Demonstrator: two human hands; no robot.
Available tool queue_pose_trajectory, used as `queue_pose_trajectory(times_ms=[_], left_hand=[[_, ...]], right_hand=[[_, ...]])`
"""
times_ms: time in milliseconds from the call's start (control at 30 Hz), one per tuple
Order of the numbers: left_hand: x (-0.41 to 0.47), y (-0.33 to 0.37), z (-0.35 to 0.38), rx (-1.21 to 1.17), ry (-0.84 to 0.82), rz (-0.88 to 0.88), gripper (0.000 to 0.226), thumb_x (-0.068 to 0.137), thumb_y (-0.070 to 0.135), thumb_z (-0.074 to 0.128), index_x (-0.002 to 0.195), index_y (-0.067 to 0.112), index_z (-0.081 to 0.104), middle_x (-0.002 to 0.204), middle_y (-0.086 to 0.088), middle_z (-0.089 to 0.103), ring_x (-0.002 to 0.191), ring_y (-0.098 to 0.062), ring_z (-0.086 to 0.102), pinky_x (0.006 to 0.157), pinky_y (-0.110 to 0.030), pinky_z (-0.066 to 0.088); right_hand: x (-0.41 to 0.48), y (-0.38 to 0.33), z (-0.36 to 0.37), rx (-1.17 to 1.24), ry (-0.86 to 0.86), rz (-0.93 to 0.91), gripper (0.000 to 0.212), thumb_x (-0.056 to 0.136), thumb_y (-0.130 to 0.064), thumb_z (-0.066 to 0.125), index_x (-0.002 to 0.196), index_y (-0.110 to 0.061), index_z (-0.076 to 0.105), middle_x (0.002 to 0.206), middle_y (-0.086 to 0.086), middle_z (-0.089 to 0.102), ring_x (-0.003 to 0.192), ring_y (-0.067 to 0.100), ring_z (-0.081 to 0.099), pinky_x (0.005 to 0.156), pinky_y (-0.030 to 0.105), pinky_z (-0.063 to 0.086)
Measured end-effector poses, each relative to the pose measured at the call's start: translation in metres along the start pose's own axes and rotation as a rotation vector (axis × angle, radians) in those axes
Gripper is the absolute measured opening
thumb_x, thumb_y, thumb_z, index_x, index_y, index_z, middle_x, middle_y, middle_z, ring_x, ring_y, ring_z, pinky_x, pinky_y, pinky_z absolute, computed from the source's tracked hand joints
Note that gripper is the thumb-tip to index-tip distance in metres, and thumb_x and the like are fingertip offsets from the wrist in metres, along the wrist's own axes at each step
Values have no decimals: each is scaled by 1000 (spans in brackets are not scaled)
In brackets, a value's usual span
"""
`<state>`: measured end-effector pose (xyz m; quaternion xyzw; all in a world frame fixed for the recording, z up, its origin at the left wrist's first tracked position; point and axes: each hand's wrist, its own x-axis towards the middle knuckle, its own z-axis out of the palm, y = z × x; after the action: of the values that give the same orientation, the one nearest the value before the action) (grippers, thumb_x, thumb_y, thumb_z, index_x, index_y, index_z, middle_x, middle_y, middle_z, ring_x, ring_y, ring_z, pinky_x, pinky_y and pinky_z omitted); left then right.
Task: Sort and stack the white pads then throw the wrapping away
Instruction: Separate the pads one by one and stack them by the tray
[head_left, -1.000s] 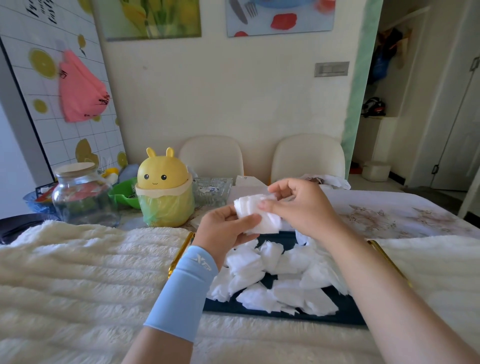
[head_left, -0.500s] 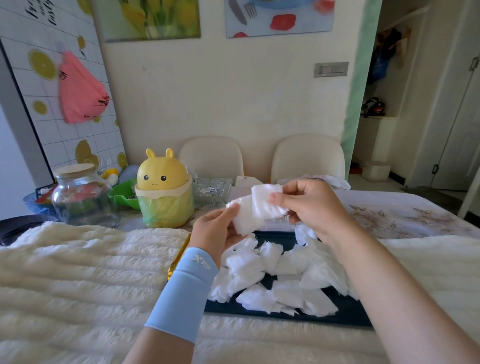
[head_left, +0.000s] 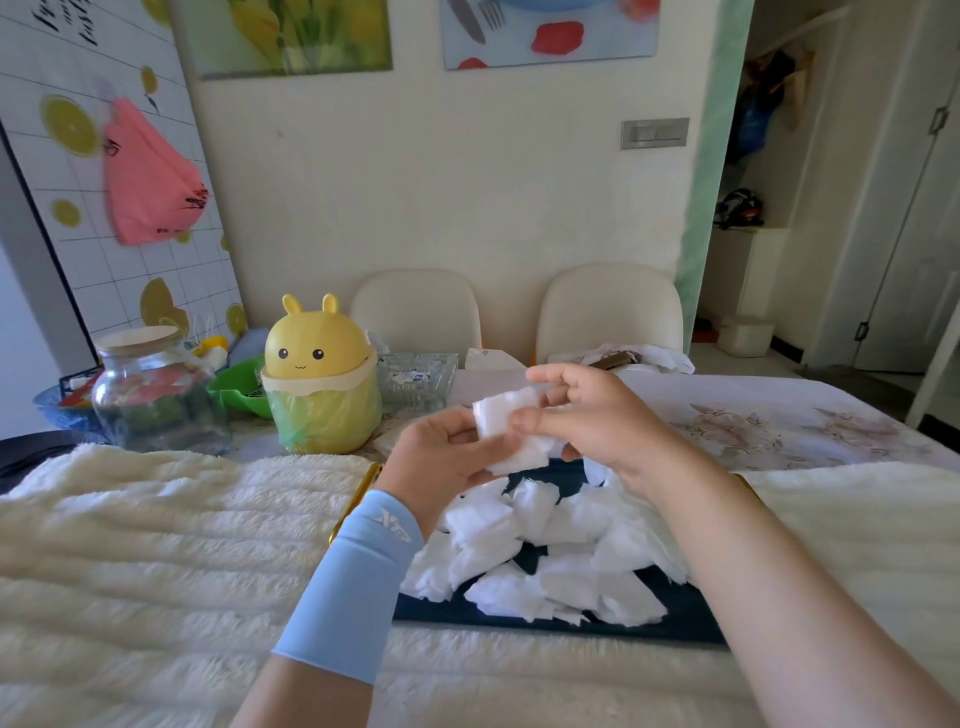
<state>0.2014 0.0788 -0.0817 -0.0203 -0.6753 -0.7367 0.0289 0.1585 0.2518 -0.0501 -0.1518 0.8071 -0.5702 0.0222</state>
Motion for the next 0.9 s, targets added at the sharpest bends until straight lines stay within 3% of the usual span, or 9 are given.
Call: queue_pose_trajectory(times_ms=[133,200,300,400,500,633,733,800,900], left_hand=[[1,-2,-3,69,-12,-1,27,83,-1,72,109,1,70,104,-15,75,102,-32,71,96,-45,54],[2,-2,-1,9,-12,-36,22,88,5,68,110,2,69,108,-17,74,103,-31,71,95,-43,54],[6,-3,5,-72,101,-107,20,93,23,65,105,8,71,108,-17,73,103,-29,70,91,-43,57],[11,-2,12,38,160,-84,18,92,30,67,97,14,74,105,-15,73,100,-27,70,88,-41,59],[15,4,19,161,82,-38,18,88,28,71,100,14,73,100,-11,75,94,-23,72,84,-35,60],[38,16,23,434,-37,-3,46,76,12,82,118,19,65,98,-3,77,91,-19,74,88,-38,58],[70,32,34,490,-32,-12,71,63,21,88,126,26,57,101,-4,76,91,-21,73,91,-41,57],[93,42,45,485,-40,3,86,53,27,89,130,25,51,101,-3,74,95,-22,72,95,-43,55],[130,47,64,521,-34,31,80,67,17,88,134,22,45,98,6,68,97,-20,69,91,-40,56]], right_hand=[[0,5,-6,160,-123,64,34,87,-19,77,120,-17,69,95,0,75,75,12,68,75,33,56],[2,8,-6,144,-111,48,27,87,-16,77,113,-16,73,92,2,75,72,11,68,82,36,57],[2,10,-6,118,-128,30,26,87,-14,78,112,-18,73,105,10,75,81,13,70,79,32,59],[2,10,-11,94,-182,51,29,86,-9,78,111,-21,70,109,12,73,88,18,72,72,28,59],[9,11,-21,58,-182,57,26,85,-7,78,109,-18,74,104,10,75,88,18,72,72,28,59],[28,4,-43,42,-220,88,20,89,-8,74,108,-16,74,95,8,73,81,17,68,76,33,60],[47,-6,-61,-65,-219,77,24,83,-26,82,104,-16,76,91,1,73,78,13,65,73,31,60],[63,-11,-74,-161,-168,63,25,82,-26,83,103,-14,76,95,4,76,82,17,70,77,33,62],[86,-10,-98,-211,-81,101,27,84,-20,82,107,-10,74,102,9,77,78,17,73,74,31,63]])
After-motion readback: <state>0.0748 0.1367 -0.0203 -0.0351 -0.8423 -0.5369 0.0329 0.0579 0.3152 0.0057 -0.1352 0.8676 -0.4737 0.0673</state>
